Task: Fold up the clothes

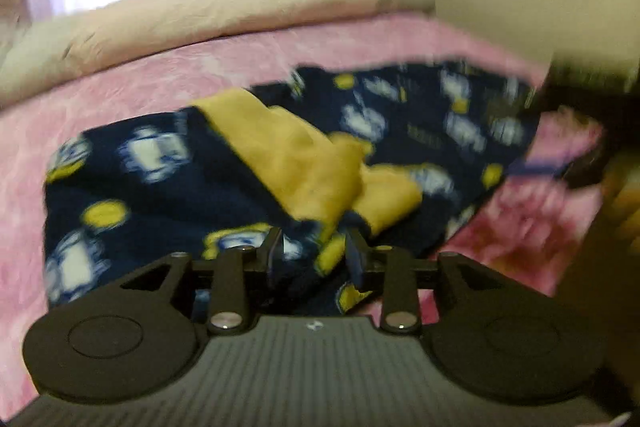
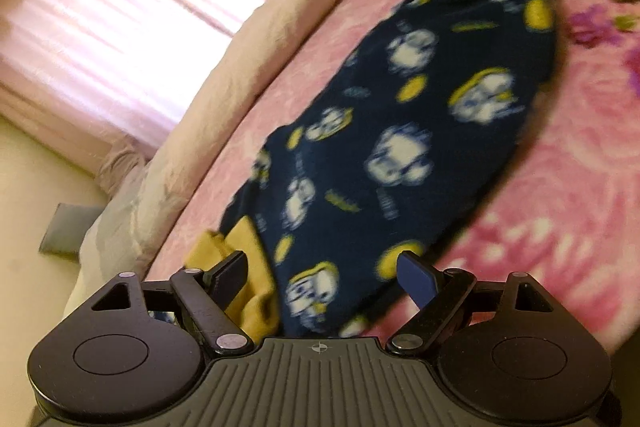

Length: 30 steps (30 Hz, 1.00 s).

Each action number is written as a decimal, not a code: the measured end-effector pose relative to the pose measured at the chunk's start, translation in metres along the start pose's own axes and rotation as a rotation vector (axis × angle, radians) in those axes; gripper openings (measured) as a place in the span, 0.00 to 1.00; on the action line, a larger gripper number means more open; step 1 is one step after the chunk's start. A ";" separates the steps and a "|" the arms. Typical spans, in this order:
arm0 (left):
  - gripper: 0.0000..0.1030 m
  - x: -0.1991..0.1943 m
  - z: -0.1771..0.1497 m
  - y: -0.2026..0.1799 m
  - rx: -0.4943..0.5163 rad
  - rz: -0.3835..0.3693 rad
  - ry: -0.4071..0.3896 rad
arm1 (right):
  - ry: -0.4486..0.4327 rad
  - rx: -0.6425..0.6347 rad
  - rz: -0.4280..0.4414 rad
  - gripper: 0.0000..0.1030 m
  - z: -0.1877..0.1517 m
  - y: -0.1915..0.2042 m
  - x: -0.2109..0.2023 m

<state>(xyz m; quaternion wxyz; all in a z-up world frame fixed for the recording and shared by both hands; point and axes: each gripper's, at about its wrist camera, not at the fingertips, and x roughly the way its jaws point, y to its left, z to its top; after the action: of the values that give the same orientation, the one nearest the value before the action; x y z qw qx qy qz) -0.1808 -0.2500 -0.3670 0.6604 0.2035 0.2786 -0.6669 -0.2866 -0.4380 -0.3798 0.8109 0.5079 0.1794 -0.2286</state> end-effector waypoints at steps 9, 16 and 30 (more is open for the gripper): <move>0.26 -0.038 -0.010 0.059 -0.233 0.052 -0.035 | 0.149 -0.133 0.121 0.52 -0.021 0.060 0.061; 0.26 -0.041 -0.020 0.082 -0.334 0.041 -0.023 | 0.230 -0.056 0.127 0.05 -0.025 0.068 0.117; 0.26 -0.040 -0.022 0.093 -0.338 0.007 -0.014 | 0.135 -0.293 0.031 0.58 -0.044 0.065 0.088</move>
<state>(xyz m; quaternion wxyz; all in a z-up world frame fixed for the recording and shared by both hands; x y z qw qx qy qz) -0.0884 -0.2029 -0.3676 0.6894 0.0859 0.3813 -0.6099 -0.1802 -0.3902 -0.3966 0.8658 0.4011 0.2572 -0.1528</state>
